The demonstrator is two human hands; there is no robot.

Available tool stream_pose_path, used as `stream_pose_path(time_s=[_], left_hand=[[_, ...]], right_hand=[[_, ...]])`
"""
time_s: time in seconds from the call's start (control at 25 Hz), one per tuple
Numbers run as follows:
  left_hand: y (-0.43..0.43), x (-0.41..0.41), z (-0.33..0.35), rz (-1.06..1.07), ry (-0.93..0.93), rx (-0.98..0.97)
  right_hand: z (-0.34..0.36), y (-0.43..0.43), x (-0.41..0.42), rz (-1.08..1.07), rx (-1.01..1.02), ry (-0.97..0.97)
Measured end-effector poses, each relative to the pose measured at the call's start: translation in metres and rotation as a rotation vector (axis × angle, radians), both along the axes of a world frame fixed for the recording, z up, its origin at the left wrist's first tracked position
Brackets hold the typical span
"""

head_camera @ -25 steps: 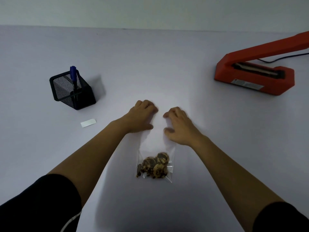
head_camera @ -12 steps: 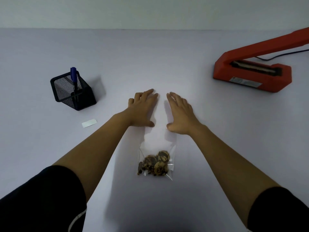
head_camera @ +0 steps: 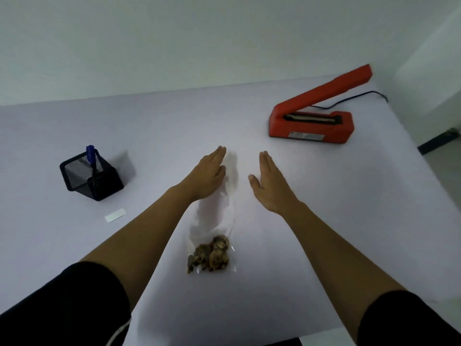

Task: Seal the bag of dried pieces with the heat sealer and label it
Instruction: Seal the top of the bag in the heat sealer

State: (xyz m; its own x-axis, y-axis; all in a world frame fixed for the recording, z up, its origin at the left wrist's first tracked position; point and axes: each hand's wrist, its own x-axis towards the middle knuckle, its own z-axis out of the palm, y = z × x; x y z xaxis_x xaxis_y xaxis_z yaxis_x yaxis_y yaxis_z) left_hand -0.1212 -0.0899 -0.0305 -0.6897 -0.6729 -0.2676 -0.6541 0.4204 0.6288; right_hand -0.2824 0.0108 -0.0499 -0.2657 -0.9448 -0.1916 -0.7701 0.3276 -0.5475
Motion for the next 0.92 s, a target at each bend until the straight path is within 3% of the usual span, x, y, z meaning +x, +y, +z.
stream_pose_path(time_s=[0.32,0.6,0.72,0.92], left_hand=[[-0.001,-0.129,0.014,0.126,0.036,0.102],[-0.014,-0.212,0.014,0.475,0.101,0.296],[-0.016,-0.218,0.008,0.502,0.139,0.384],[-0.002,-0.204,0.009,0.499,0.113,0.389]], right_hand=[[0.002,0.014,-0.145,-0.456,0.053,-0.091],[-0.005,0.002,-0.24,-0.483,0.073,-0.172],[-0.012,0.001,-0.244,-0.429,0.003,-0.297],[-0.012,0.029,-0.216,-0.539,-0.088,-0.418]])
